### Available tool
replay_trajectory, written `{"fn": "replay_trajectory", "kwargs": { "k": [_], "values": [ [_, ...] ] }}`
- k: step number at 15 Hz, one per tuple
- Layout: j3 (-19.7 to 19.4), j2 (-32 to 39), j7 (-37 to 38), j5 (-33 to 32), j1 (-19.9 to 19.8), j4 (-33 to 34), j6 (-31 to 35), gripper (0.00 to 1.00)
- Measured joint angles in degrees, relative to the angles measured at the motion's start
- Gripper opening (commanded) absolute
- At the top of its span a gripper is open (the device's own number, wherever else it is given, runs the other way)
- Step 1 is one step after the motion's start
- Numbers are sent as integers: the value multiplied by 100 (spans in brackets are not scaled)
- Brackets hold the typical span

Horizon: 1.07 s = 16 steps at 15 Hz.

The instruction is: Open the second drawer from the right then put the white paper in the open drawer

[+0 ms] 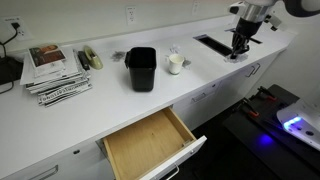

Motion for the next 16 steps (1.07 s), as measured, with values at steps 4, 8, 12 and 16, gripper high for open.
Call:
{"fn": "replay_trajectory", "kwargs": {
  "k": [4,8,12,16],
  "values": [
    [341,99,-259,420,731,274,-63,0],
    [736,789,-554,428,1034,514,891,0],
    [975,1945,-646,287,1036,819,2291,0],
    [1138,3236,-638,-177,1015,1412,3136,0]
  ]
}}
